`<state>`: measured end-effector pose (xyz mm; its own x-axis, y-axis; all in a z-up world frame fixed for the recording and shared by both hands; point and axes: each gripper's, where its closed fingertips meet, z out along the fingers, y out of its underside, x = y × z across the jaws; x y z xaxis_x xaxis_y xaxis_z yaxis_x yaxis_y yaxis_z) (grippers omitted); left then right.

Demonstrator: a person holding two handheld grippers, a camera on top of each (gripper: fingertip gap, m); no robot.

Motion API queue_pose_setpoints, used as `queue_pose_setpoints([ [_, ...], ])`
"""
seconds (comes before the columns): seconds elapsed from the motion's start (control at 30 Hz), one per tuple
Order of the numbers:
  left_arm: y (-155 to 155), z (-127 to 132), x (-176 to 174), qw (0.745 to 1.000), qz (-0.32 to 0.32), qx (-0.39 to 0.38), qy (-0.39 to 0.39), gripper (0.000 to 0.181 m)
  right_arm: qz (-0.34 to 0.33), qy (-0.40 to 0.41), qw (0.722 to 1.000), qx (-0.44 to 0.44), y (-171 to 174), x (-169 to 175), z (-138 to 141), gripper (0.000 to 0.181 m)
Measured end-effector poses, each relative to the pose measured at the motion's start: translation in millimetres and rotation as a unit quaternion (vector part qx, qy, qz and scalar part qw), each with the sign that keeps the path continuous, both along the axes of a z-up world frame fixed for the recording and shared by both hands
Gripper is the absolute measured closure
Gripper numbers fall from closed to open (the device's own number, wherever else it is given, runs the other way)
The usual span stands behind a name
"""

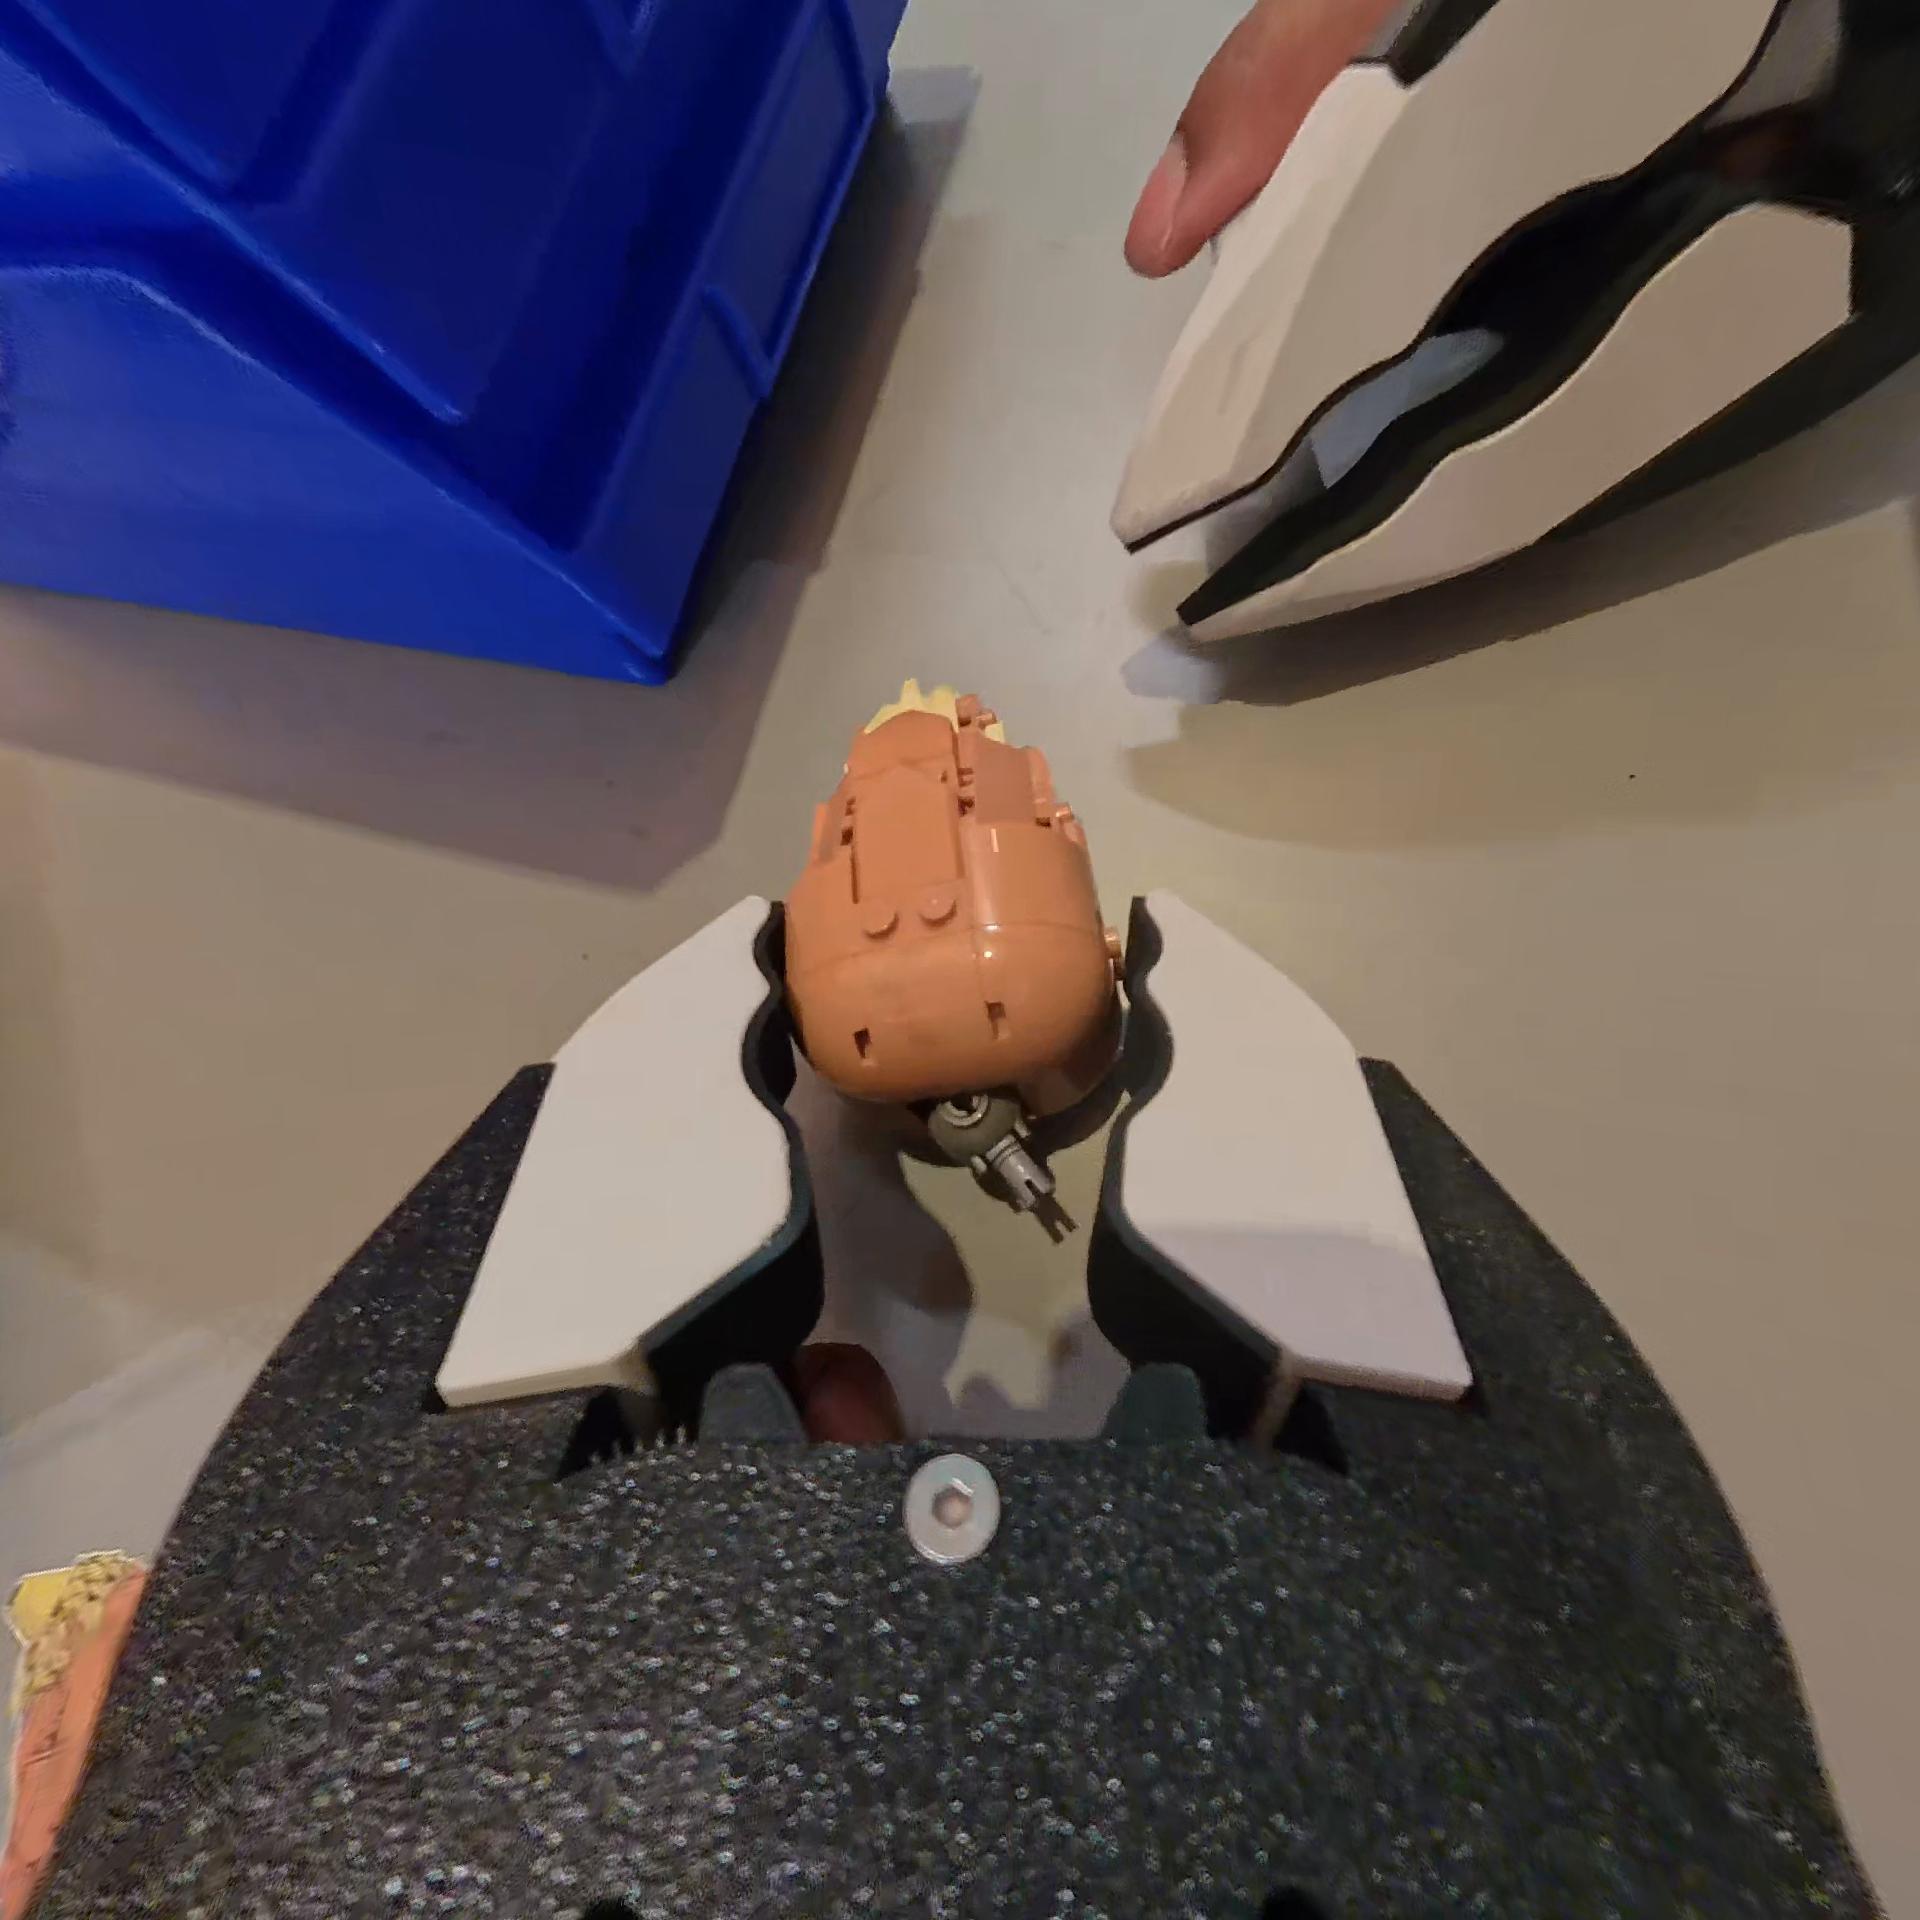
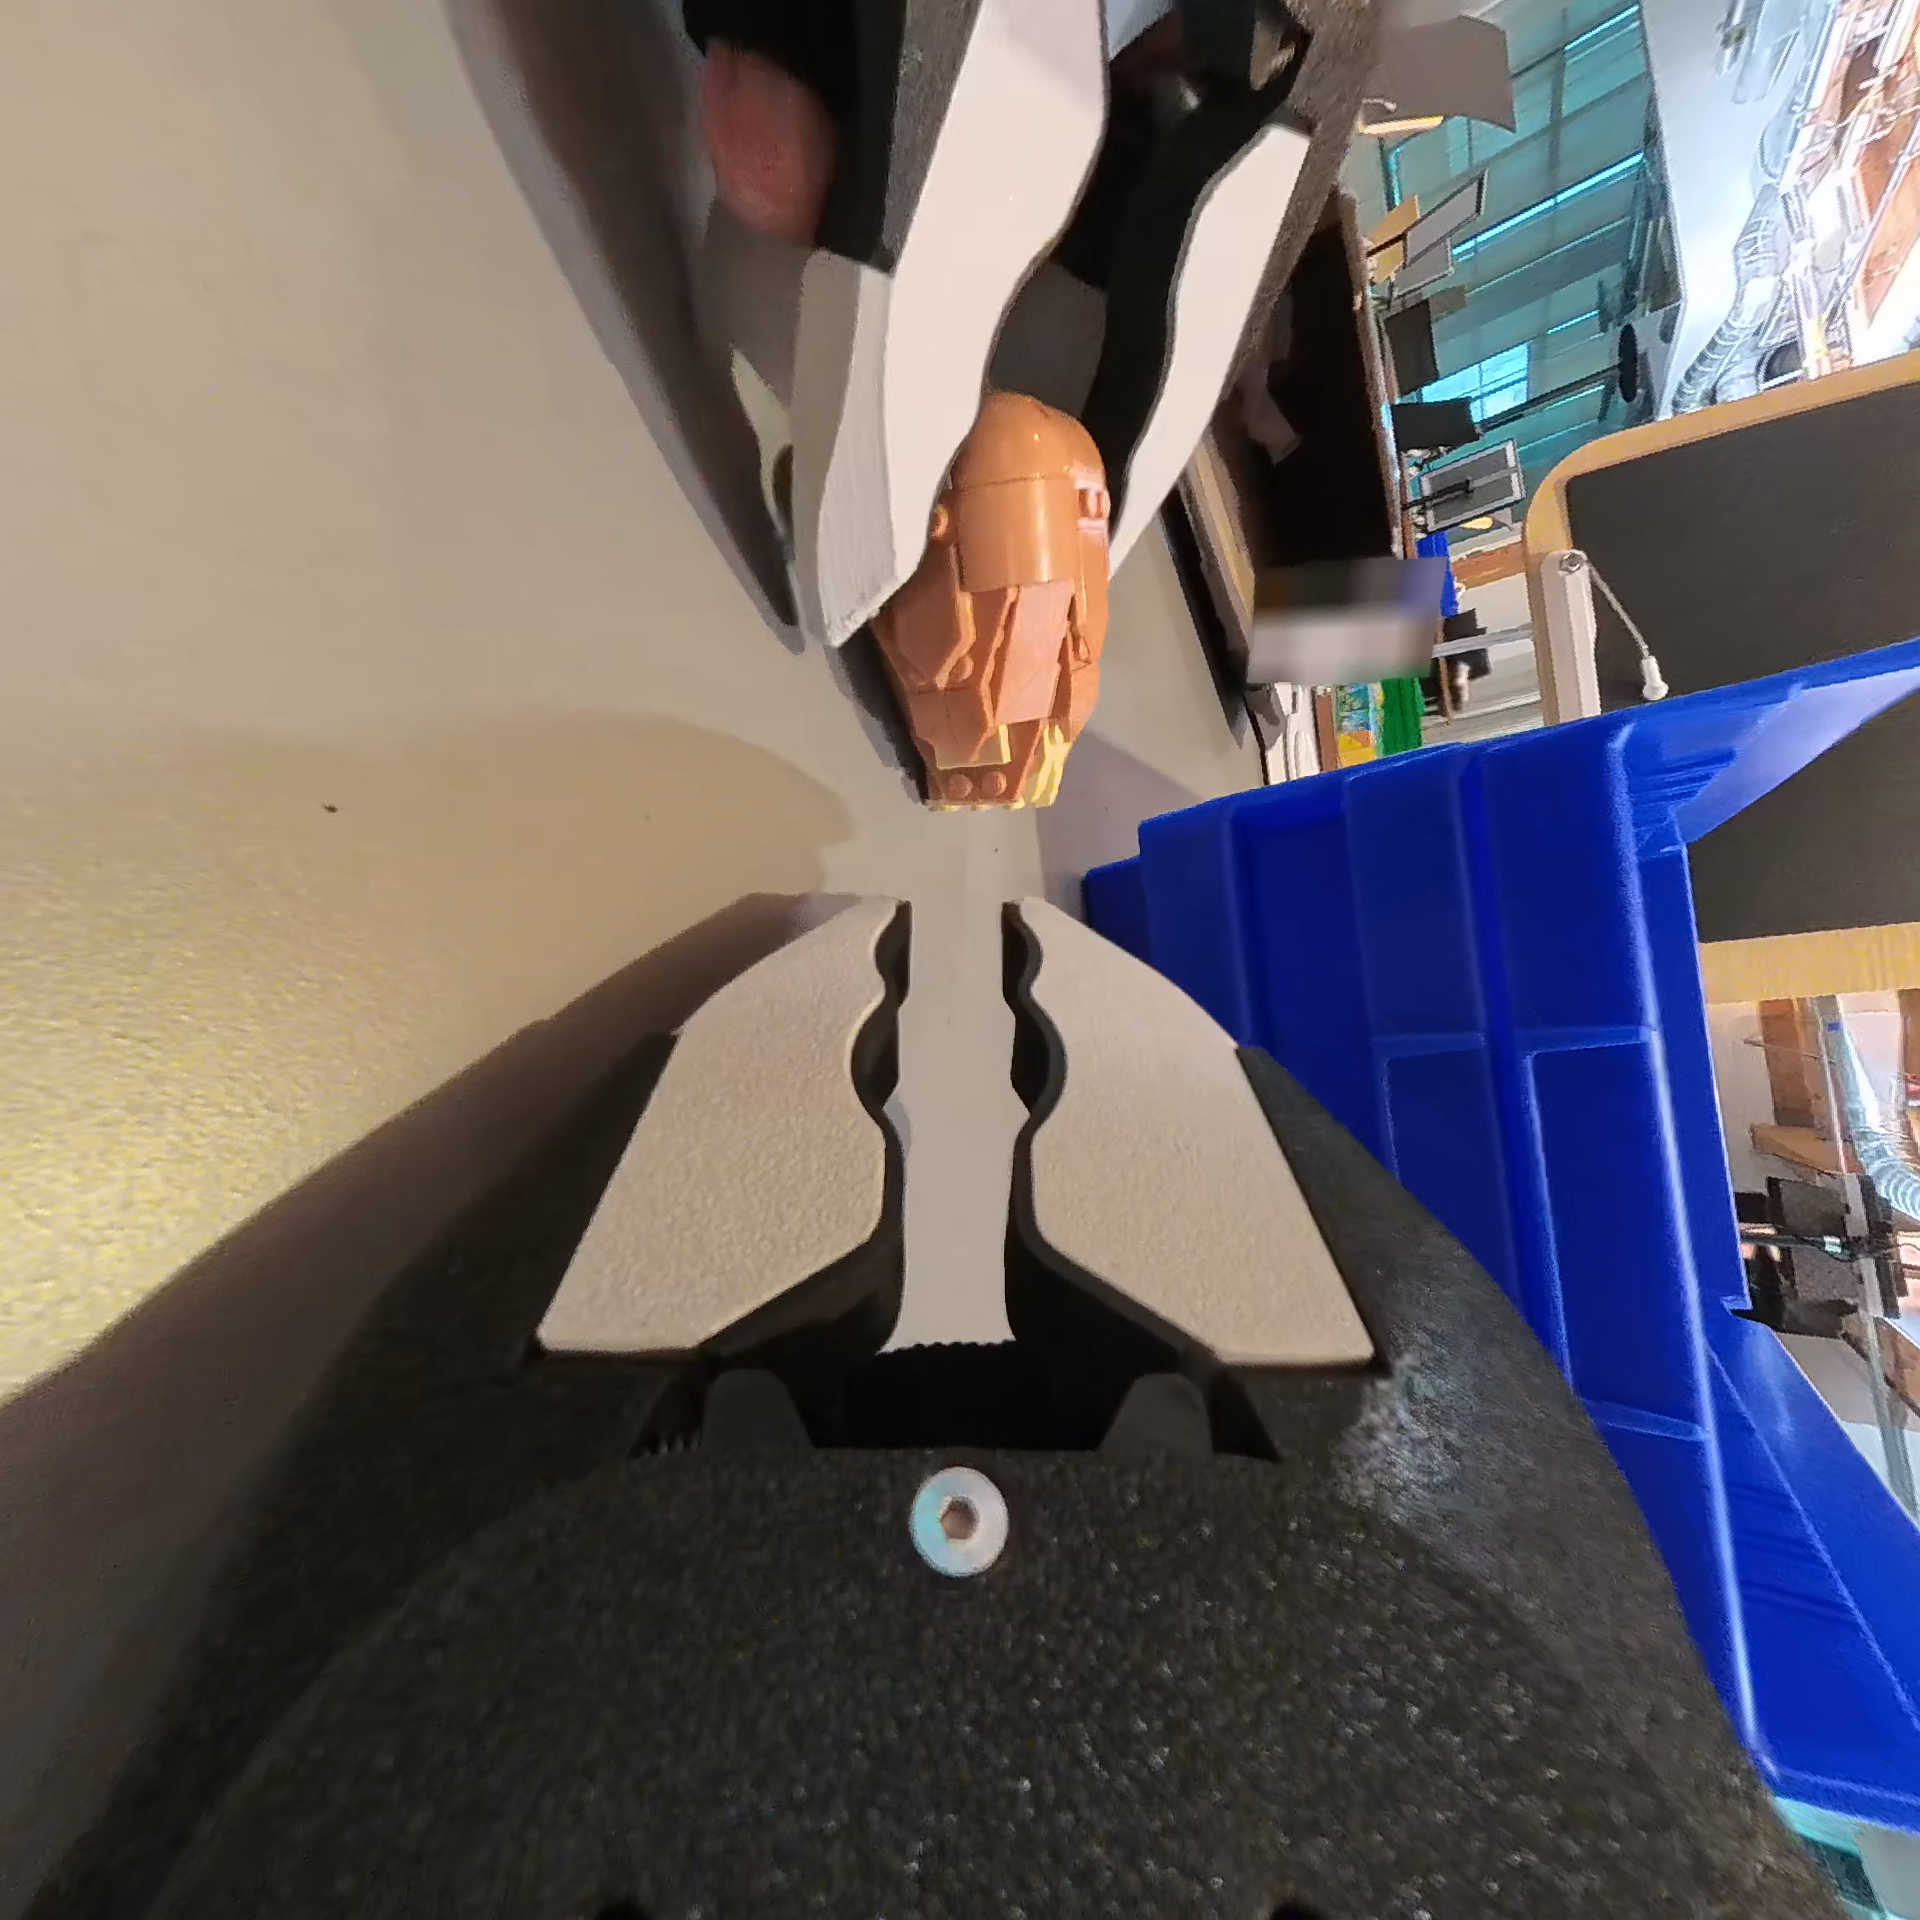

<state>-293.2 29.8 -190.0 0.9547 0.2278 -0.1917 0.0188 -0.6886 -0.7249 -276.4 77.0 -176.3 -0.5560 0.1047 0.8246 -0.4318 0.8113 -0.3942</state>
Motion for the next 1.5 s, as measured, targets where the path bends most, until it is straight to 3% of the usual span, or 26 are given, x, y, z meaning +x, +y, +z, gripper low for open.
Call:
queue_pose_setpoints([
  [0.17, 5.5, 38.4, -2.4, 0.992, -0.005, 0.123, -0.011, 0.120, -0.011, 0.039, 0.999, -0.037, 1.5, -3.5, 21.0, 0.165],
  [0.23, 5.8, 60.5, -4.2, 0.985, -0.018, 0.158, 0.061, 0.120, -0.024, 0.050, 0.997, -0.057, 5.2, -7.2, 30.6, 0.165],
  [0.3, 6.2, 80.6, -1.7, 0.965, -0.044, 0.159, 0.202, 0.120, -0.037, 0.059, 0.995, -0.071, 9.2, -10.5, 37.7, 0.165],
  [0.4, 7.9, 97.8, 7.0, 0.898, -0.066, 0.098, 0.424, 0.120, -0.046, 0.071, 0.993, -0.082, 12.5, -12.6, 44.1, 0.165],
  [0.5, 8.9, 108.5, 12.3, 0.806, -0.073, 0.020, 0.586, 0.120, -0.047, 0.076, 0.992, -0.086, 12.7, -12.5, 46.1, 0.166],
  [0.67, 19.2, 107.7, 24.4, 0.718, -0.096, -0.037, 0.689, 0.120, -0.045, 0.081, 0.992, -0.087, 12.0, -11.6, 46.6, 0.167],
  [0.77, 25.5, 107.8, 33.4, 0.692, -0.106, -0.038, 0.713, 0.120, -0.044, 0.082, 0.992, -0.089, 12.5, -11.3, 47.8, 0.167],
  [0.97, 26.0, 114.9, 36.9, 0.672, -0.094, -0.026, 0.734, 0.120, -0.040, 0.089, 0.991, -0.092, 12.0, -9.1, 51.2, 0.167],
  [1.23, 26.1, 107.3, 30.1, 0.681, -0.094, -0.041, 0.725, 0.120, -0.043, 0.092, 0.988, -0.118, 13.6, -6.8, 61.2, 0.167],
  [1.37, 25.3, 106.0, 27.6, 0.684, -0.092, -0.044, 0.722, 0.120, -0.026, 0.032, 0.981, -0.192, 12.0, -1.1, 70.8, 0.163],
  [1.5, 24.2, 106.7, 25.6, 0.681, -0.087, -0.048, 0.726, 0.120, 0.025, -0.053, 0.956, -0.287, 7.3, 13.0, 86.8, 0.157],
])
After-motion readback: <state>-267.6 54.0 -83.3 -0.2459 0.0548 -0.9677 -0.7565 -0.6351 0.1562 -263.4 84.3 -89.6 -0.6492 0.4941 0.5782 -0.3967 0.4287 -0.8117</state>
